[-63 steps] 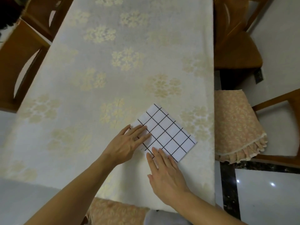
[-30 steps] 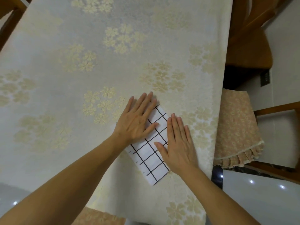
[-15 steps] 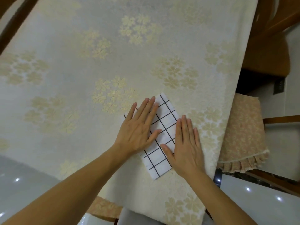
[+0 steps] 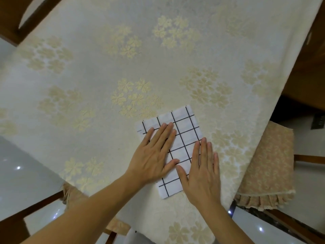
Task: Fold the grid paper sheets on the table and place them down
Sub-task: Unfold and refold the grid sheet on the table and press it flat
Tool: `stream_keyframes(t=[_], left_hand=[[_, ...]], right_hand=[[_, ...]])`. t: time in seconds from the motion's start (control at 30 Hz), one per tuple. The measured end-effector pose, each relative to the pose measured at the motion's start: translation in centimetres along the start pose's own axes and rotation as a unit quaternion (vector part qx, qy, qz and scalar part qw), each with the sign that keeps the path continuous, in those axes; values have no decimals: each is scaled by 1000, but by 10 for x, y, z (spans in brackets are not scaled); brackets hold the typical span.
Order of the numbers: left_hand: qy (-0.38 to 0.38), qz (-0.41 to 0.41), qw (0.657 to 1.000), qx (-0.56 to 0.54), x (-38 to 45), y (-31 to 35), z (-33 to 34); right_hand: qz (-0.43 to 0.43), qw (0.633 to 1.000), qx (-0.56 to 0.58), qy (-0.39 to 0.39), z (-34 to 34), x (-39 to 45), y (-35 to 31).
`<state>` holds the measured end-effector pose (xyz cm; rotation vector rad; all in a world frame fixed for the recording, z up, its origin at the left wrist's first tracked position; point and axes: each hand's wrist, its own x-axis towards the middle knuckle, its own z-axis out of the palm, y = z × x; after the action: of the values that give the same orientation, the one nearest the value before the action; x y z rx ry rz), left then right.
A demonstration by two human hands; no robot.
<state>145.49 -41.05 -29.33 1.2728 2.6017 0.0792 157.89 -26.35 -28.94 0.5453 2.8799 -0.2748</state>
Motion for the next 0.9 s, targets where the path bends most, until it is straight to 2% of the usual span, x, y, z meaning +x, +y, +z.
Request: stream_keyframes(t=[0.1, 0.2, 0.37, 0.6, 0.73, 0.9], left_hand=[[10, 0, 1000, -11, -1, -4, -7], [36, -74, 996, -28, -3, -19, -19], [68, -174, 982, -14, -2, -44, -40], [60, -218, 974, -25, 22, -44, -56], [45, -232, 971, -20, 32, -40, -56], [56, -205, 977, -10, 35, -37, -49]], right_hand=[[-10, 999, 45, 0, -11, 2, 3], [-67, 994, 81, 20, -35, 23, 17], [-193, 980, 22, 41, -70, 104, 34], [-351, 935, -53, 27, -79, 174, 15], [-382, 923, -52, -2, -75, 189, 4], [-383, 921, -40, -52, -73, 198, -2]])
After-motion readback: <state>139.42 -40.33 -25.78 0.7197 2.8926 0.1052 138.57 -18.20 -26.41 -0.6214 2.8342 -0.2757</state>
